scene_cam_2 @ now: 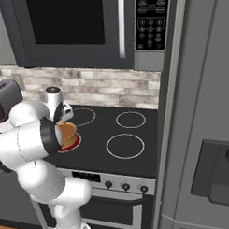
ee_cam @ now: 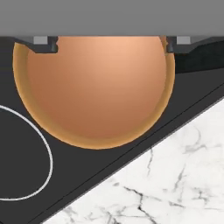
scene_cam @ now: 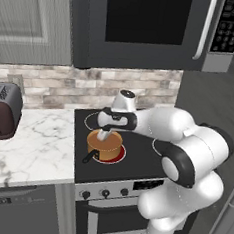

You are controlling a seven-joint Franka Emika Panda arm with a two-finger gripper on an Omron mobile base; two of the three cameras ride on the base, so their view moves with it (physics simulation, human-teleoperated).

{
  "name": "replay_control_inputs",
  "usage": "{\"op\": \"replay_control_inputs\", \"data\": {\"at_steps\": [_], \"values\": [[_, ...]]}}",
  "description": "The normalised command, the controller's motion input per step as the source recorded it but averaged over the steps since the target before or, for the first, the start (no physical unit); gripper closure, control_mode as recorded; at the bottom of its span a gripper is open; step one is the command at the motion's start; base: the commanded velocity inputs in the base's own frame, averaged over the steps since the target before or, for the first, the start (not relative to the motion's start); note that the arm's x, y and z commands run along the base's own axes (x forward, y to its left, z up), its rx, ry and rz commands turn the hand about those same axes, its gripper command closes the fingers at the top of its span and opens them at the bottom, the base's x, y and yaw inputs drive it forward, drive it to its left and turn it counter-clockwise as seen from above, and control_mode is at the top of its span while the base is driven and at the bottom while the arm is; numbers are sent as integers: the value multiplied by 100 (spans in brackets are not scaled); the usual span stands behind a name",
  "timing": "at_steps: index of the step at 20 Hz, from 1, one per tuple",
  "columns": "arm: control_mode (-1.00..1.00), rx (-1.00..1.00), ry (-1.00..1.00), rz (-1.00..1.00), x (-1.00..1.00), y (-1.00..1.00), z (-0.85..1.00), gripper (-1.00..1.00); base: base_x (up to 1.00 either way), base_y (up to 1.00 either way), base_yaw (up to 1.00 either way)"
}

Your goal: Pick up the sugar cube(s) and place them in the saucepan with hot chocolate.

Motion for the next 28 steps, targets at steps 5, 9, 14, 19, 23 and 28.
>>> {"op": "replay_control_inputs", "data": {"at_steps": [5, 9, 14, 19, 23, 28], "values": [[-100, 19, -18, 0, -43, -4, 27, -100, 0, 0, 0], [-100, 21, -22, 0, -53, -9, 27, -100, 0, 0, 0], [-100, 18, -18, 0, -64, -16, 10, -100, 0, 0, 0], [-100, 13, -7, 0, -56, -25, 0, -100, 0, 0, 0], [-100, 6, 0, 0, -29, -12, 4, -100, 0, 0, 0], [-100, 3, 0, -2, -19, -1, 2, -100, 0, 0, 0]]}}
